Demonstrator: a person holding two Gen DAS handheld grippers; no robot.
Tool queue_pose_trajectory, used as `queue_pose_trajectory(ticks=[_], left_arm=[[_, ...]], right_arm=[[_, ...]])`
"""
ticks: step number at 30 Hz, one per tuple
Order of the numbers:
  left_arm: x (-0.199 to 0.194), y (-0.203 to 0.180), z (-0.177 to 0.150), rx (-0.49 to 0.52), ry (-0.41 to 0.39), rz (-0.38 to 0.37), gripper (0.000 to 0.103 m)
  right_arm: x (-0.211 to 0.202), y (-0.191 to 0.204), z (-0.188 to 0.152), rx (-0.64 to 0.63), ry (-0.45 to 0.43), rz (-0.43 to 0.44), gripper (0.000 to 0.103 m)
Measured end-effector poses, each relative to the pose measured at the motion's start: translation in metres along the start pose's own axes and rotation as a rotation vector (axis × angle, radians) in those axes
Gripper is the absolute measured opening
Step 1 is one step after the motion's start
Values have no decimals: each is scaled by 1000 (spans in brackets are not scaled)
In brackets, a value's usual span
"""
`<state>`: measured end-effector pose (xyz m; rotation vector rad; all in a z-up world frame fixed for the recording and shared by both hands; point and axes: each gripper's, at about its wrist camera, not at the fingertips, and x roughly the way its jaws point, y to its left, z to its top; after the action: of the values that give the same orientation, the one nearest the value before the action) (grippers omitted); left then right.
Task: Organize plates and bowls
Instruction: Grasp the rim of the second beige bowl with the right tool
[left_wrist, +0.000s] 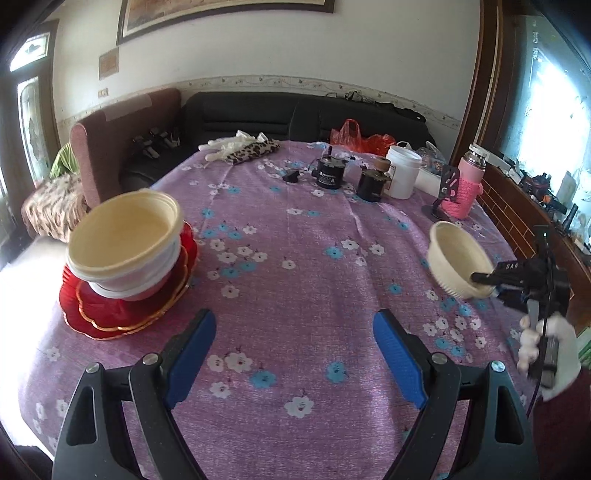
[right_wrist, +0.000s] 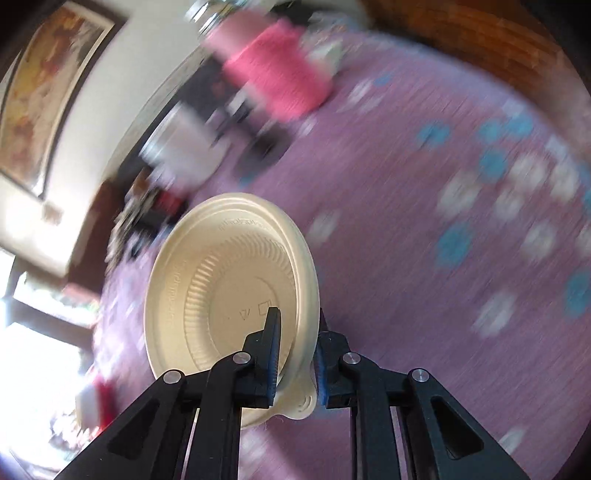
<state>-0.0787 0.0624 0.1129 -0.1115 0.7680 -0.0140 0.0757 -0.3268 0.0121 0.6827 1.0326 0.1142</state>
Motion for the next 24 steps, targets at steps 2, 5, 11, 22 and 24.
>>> queue_pose_trajectory(ticks=[2, 5, 11, 22, 24], left_arm=[[3, 1, -1, -13, 16, -13, 87], [3, 4, -2, -23, 22, -7, 87], [1, 8, -4, -35, 19, 9, 87], [2, -13, -12, -16, 34, -8, 87], [1, -16, -13, -8, 34, -11, 87]], right_arm=[[9, 14, -18, -31, 78, 60, 19], [14, 43, -43, -146, 76, 94, 32], [-4, 45, -58, -176, -114, 109, 59], [-23, 22, -56, -133, -215, 65, 59], [-26, 21, -56, -128, -230, 54, 59]])
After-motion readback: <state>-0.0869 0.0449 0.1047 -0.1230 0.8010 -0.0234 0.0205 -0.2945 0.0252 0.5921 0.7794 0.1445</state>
